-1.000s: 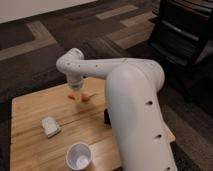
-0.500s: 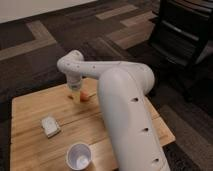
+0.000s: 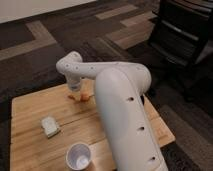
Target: Place the pepper on the white sponge
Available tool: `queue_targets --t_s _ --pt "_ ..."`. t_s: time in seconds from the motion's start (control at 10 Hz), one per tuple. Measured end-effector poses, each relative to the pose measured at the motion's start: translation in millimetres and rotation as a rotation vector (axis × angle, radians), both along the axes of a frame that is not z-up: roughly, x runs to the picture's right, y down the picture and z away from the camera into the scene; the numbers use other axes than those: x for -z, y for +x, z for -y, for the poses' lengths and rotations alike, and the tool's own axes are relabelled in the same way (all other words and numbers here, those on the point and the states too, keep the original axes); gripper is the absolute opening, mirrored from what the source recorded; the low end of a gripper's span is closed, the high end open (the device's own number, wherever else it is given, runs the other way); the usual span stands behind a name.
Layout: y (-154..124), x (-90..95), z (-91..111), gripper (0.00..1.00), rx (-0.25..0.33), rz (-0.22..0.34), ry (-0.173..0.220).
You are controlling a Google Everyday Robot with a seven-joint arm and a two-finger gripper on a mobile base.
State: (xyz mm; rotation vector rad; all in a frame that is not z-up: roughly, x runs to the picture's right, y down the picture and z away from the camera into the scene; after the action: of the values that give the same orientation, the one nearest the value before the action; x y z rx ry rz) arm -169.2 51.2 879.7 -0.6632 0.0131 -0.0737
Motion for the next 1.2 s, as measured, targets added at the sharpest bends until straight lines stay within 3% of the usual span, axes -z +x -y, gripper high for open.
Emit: queue_targets --t_s 0.1,0.3,0.5,0.6,1.2 --pt "2.2 6.0 2.8 0.0 0.007 -0.009 0.007" --pt "-8.1 34.4 20.6 0.0 0.053 0.012 0.071" --pt "-34.8 78.0 36.2 0.0 0.136 0.093 0.172" --pt "-41.2 91.8 38.6 0.0 0.159 0.121 0.196" --pt "-46.5 94.5 37.9 0.0 0.172 0.138 0.201"
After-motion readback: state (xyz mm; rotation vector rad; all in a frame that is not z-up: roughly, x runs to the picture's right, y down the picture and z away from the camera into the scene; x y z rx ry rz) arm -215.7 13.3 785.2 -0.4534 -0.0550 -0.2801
